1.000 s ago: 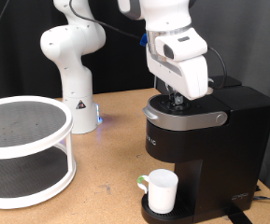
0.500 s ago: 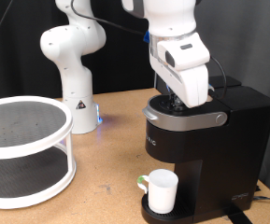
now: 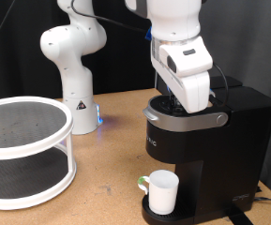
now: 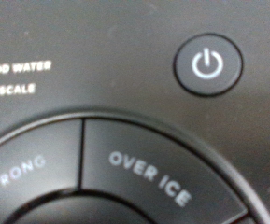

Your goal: Make a cup of coffee with the keurig machine

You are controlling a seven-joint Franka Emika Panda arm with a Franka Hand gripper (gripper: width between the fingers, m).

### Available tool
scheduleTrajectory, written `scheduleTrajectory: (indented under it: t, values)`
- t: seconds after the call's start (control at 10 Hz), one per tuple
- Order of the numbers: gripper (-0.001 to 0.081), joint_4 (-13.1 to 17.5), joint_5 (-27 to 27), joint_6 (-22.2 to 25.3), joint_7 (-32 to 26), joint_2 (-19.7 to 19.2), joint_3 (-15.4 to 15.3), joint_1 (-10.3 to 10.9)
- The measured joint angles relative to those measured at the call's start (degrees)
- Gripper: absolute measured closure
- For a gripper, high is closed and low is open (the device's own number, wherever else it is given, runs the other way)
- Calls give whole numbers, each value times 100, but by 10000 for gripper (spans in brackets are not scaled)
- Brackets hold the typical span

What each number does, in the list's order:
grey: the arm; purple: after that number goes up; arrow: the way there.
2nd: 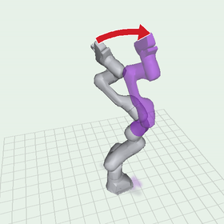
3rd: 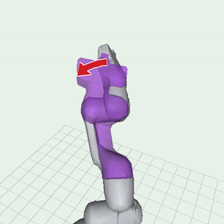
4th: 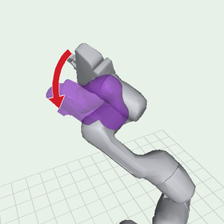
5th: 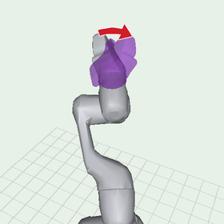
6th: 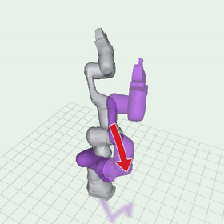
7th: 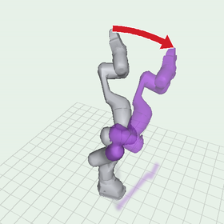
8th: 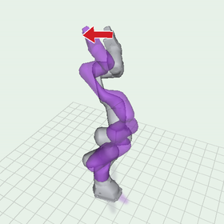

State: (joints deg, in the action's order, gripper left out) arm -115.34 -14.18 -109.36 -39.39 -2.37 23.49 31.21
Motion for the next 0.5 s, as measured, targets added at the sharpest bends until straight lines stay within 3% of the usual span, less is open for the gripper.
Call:
scheduleTrajectory:
  t: [0.3,0.5]
  values:
    - [806,-63,-155,-352,-188,11,0,-1]
    - [806,-231,-580,-640,-705,173,9,-6]
